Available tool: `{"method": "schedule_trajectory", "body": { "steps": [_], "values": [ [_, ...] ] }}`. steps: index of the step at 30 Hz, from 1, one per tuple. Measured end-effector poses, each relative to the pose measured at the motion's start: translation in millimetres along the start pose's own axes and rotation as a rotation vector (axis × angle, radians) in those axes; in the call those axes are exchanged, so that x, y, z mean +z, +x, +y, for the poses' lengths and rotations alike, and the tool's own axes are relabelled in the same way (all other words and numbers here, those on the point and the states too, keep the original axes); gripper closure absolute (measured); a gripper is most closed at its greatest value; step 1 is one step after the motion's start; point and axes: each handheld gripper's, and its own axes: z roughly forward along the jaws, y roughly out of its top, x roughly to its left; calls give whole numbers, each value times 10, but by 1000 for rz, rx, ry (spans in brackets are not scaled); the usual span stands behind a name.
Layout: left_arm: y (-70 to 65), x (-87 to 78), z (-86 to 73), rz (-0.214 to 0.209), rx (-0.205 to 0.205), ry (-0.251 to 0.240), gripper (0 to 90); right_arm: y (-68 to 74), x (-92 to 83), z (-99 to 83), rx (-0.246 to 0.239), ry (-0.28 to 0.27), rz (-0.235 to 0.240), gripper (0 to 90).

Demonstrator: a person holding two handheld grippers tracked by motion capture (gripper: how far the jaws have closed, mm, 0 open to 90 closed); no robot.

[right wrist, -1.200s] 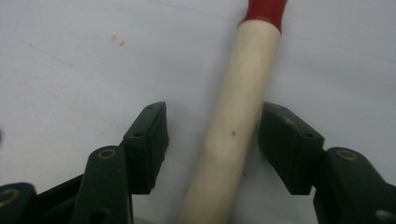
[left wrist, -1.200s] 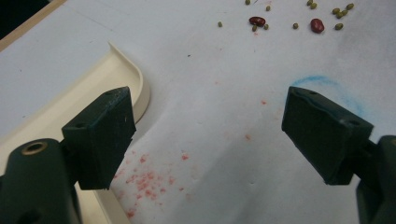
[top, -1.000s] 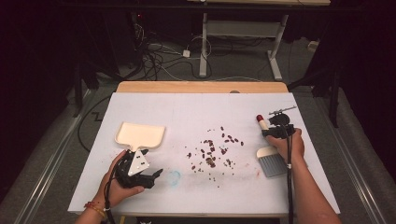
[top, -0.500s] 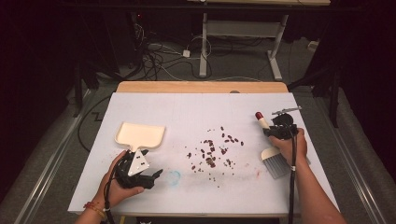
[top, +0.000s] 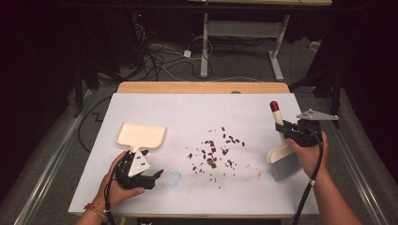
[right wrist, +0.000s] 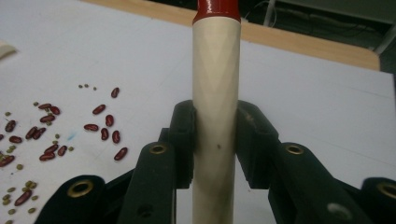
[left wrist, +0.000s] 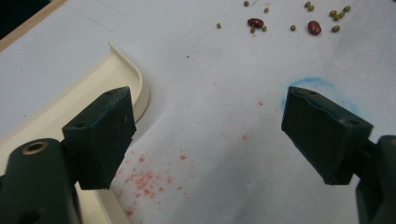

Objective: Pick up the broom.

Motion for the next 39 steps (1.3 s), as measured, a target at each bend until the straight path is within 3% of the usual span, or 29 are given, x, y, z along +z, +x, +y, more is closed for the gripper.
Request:
{"method": "schedule_trajectory", "body": {
  "steps": [4,7,8,10,14,20,22,23,24,25,29,31,34,39],
  "values": [
    [-20,-16,38,-13,-24,-25,172,79,-215,-18,-1,-95,17,709],
    [-42,-41,90,-33,-37,-57,172,126,-289,-6,-11,-124,21,709],
    [-83,-60,136,-67,-65,-77,174,184,-356,17,-22,-160,21,709],
    [-108,-67,168,-79,-67,-87,176,211,-385,32,-26,-172,22,709],
    [-237,-65,348,-168,-77,-129,184,301,-454,69,-39,-233,39,709],
    [-546,-17,816,-284,-8,-184,197,479,-537,128,-52,-280,66,709],
    [-667,31,996,-333,17,-215,205,614,-573,167,-77,-306,71,709],
    [-725,64,1082,-366,18,-229,205,614,-573,167,-77,-306,71,709],
    [-784,103,1165,-390,24,-239,209,717,-587,186,-79,-321,78,709],
    [-845,146,1242,-402,32,-247,209,717,-587,186,-79,-321,78,709],
    [-1041,349,1473,-417,46,-255,216,961,-594,208,-127,-353,71,708],
    [-1100,454,1542,-424,27,-261,217,1004,-592,199,-137,-365,66,709],
    [-1166,595,1607,-415,2,-267,230,1147,-574,157,-157,-363,96,708],
    [-1201,756,1668,-401,-33,-276,254,1266,-560,148,-183,-361,109,708]
  ]
}}
